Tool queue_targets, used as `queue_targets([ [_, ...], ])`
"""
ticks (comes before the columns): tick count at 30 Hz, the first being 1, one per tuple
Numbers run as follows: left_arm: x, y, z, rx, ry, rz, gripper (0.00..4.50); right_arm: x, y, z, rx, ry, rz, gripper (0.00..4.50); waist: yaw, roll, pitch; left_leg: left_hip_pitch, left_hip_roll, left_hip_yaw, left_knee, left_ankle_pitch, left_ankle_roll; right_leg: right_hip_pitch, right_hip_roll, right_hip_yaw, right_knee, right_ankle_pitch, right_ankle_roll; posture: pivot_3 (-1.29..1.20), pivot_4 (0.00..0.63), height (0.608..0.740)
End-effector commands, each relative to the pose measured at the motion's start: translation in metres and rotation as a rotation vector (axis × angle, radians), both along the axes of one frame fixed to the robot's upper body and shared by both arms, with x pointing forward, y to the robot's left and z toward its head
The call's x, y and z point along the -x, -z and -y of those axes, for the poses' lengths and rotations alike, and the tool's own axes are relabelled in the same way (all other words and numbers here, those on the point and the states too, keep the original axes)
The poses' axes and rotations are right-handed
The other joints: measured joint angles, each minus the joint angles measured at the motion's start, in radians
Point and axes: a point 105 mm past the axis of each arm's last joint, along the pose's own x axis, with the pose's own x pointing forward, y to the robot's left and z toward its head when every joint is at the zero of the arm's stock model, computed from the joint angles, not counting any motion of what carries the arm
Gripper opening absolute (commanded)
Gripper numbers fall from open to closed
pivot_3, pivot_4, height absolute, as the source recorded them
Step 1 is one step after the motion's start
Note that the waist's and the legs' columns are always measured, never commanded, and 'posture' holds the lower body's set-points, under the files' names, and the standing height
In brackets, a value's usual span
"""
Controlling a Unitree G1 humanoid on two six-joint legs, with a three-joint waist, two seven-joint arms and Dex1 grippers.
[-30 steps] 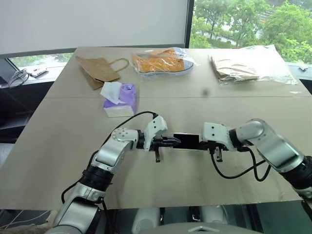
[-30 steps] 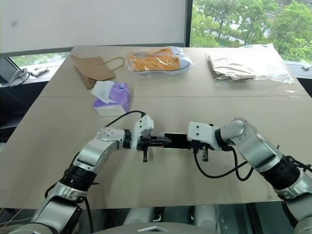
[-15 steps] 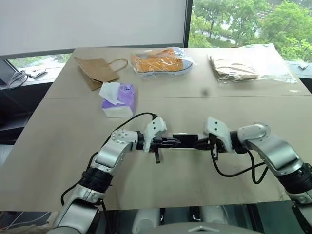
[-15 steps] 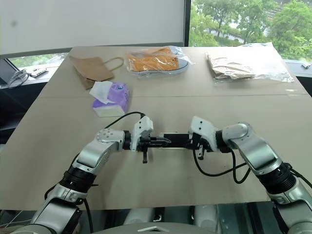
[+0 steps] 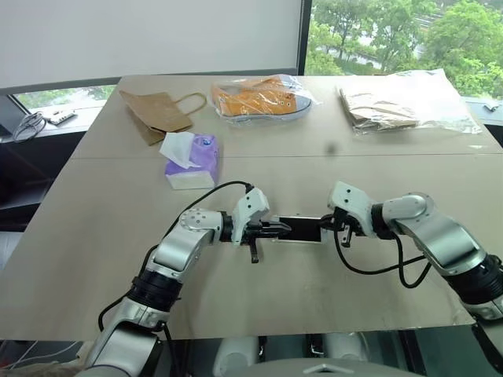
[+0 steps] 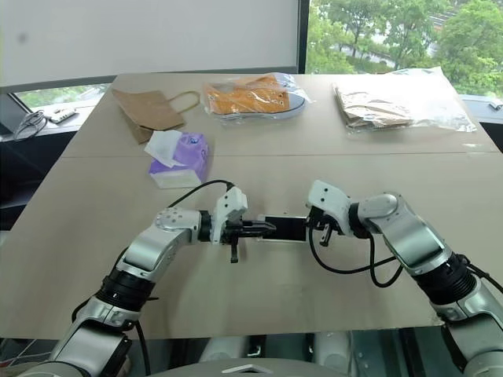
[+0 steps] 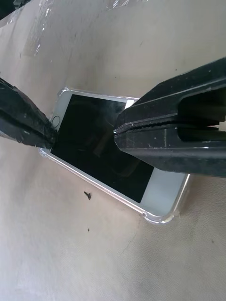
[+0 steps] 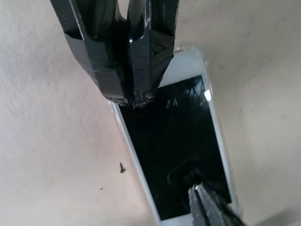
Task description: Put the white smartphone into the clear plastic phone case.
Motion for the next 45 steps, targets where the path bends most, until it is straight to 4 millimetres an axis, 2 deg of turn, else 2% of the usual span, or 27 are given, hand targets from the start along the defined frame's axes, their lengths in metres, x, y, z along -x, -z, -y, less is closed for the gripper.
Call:
queue_targets([
  [1, 0.001, -0.001, -0.002, -0.004, -0.009, 0.006, 0.00, 0.007, 0.027, 0.006, 0.063, 0.008, -0.112, 0.01, -0.001, 0.000, 0.000, 0.000, 0.000, 0.000, 0.000, 0.000, 0.000, 0.000, 0.000, 0.000, 0.000, 0.000, 0.000, 0.00, 0.150, 0.740],
  [6, 0.001, -0.002, -0.001, -0.001, -0.011, 0.007, 0.00, 0.000, 0.043, 0.006, 0.112, 0.008, -0.124, 0.01, -0.004, -0.001, -0.001, 0.003, 0.001, 0.000, 0.000, 0.000, 0.000, 0.002, -0.001, 0.000, 0.000, -0.001, 0.002, 0.00, 0.150, 0.740],
  [12, 0.002, -0.001, -0.001, 0.002, -0.017, 0.005, 0.00, 0.013, 0.053, 0.008, 0.156, -0.045, -0.153, 0.01, -0.003, -0.002, -0.002, 0.004, 0.001, -0.001, 0.000, 0.000, 0.000, 0.002, -0.001, 0.000, 0.000, -0.001, 0.002, 0.00, 0.150, 0.740],
  [15, 0.003, 0.000, 0.000, 0.005, -0.024, 0.005, 0.00, 0.011, 0.055, 0.007, 0.153, -0.036, -0.117, 0.01, -0.002, -0.003, -0.004, 0.004, 0.001, -0.001, -0.001, 0.000, 0.000, 0.002, -0.002, 0.002, 0.000, -0.001, 0.002, 0.00, 0.150, 0.740],
  [17, 0.001, -0.003, -0.002, 0.016, -0.050, 0.021, 0.00, 0.001, 0.042, 0.002, 0.076, -0.013, -0.020, 0.01, -0.002, -0.006, -0.006, 0.004, 0.001, -0.001, -0.002, 0.000, 0.000, 0.002, -0.003, 0.003, -0.001, 0.000, 0.000, 0.00, 0.150, 0.740],
  [19, -0.003, -0.013, -0.004, 0.064, -0.080, 0.055, 0.00, -0.005, 0.020, -0.005, -0.053, 0.003, 0.083, 0.01, -0.002, -0.006, -0.006, 0.004, 0.001, -0.002, -0.002, 0.000, 0.000, 0.002, -0.003, 0.003, -0.001, 0.000, 0.000, 0.00, 0.150, 0.740],
  [20, -0.005, -0.022, -0.005, 0.108, -0.102, 0.080, 0.00, -0.005, 0.003, -0.009, -0.172, 0.011, 0.119, 0.01, -0.002, -0.006, -0.005, 0.004, 0.001, -0.001, -0.003, 0.000, 0.000, 0.002, -0.003, 0.003, -0.001, -0.001, 0.001, 0.00, 0.150, 0.740],
  [23, -0.006, -0.044, -0.010, 0.212, -0.158, 0.128, 0.00, -0.005, -0.038, 0.001, -0.378, 0.106, 0.223, 0.01, -0.001, -0.002, 0.005, 0.000, 0.001, -0.001, -0.003, 0.000, 0.000, -0.001, -0.003, 0.004, -0.001, 0.001, -0.001, 0.00, 0.150, 0.740],
  [24, -0.004, -0.049, -0.013, 0.232, -0.165, 0.129, 0.00, -0.004, -0.046, 0.009, -0.403, 0.134, 0.269, 0.46, 0.000, -0.002, 0.007, -0.001, 0.001, 0.000, -0.003, 0.000, -0.001, -0.002, -0.003, 0.005, -0.001, 0.001, -0.001, 0.00, 0.150, 0.740],
  [26, 0.000, -0.057, -0.018, 0.260, -0.171, 0.127, 0.51, 0.009, -0.049, 0.020, -0.408, 0.135, 0.284, 0.76, 0.000, -0.001, 0.008, -0.006, 0.001, 0.000, -0.003, 0.000, -0.001, -0.007, -0.003, 0.005, -0.001, 0.002, 0.000, 0.00, 0.150, 0.740],
  [27, 0.002, -0.060, -0.021, 0.271, -0.179, 0.125, 0.74, 0.015, -0.049, 0.025, -0.409, 0.144, 0.289, 1.25, 0.001, -0.001, 0.008, -0.008, 0.001, 0.000, -0.003, 0.000, -0.001, -0.008, -0.002, 0.005, -0.001, 0.003, 0.001, 0.00, 0.150, 0.740],
  [28, 0.003, -0.062, -0.023, 0.277, -0.185, 0.125, 1.08, 0.018, -0.050, 0.029, -0.411, 0.151, 0.289, 1.51, 0.003, -0.001, 0.008, -0.013, 0.001, 0.000, -0.003, 0.001, -0.002, -0.013, -0.002, 0.005, -0.001, 0.004, 0.003, 0.00, 0.150, 0.740],
  [31, 0.012, -0.067, -0.036, 0.279, -0.208, 0.119, 2.26, 0.036, -0.056, 0.052, -0.425, 0.206, 0.300, 2.75, 0.002, -0.001, 0.009, -0.015, 0.000, -0.001, -0.004, 0.002, -0.004, -0.014, 0.002, 0.004, -0.001, 0.003, 0.005, 0.00, 0.150, 0.740],
  [32, 0.015, -0.069, -0.040, 0.282, -0.215, 0.114, 2.77, 0.041, -0.057, 0.060, -0.422, 0.227, 0.302, 3.31, 0.002, -0.001, 0.009, -0.015, -0.001, 0.000, -0.005, 0.002, -0.003, -0.014, 0.002, 0.004, -0.002, 0.002, 0.005, 0.00, 0.150, 0.740],
  [35, 0.027, -0.069, -0.050, 0.268, -0.251, 0.108, 3.86, 0.050, -0.055, 0.083, -0.383, 0.300, 0.322, 4.37, 0.000, -0.001, 0.010, -0.013, -0.001, 0.001, -0.005, 0.000, -0.001, -0.014, 0.003, 0.004, -0.002, 0.002, 0.005, 0.00, 0.150, 0.740],
  [37, 0.042, -0.062, -0.056, 0.227, -0.248, 0.082, 4.42, 0.057, -0.053, 0.095, -0.362, 0.337, 0.319, 4.50, -0.001, -0.001, 0.010, -0.013, -0.001, 0.001, -0.005, 0.000, -0.001, -0.014, 0.003, 0.005, -0.003, 0.001, 0.007, 0.00, 0.150, 0.740],
  [41, 0.072, -0.048, -0.067, 0.161, -0.227, -0.001, 4.42, 0.063, -0.049, 0.110, -0.341, 0.380, 0.285, 4.50, -0.001, 0.000, 0.012, -0.012, 0.001, 0.001, -0.005, 0.000, -0.001, -0.014, 0.003, 0.007, -0.002, -0.002, 0.004, 0.00, 0.150, 0.740],
  [45, 0.081, -0.049, -0.076, 0.140, -0.239, -0.017, 4.42, 0.066, -0.047, 0.119, -0.300, 0.376, 0.259, 4.50, 0.004, 0.000, 0.012, -0.011, 0.001, 0.000, -0.004, 0.001, -0.001, -0.014, 0.000, 0.006, -0.002, -0.001, 0.002, 0.00, 0.150, 0.740],
])
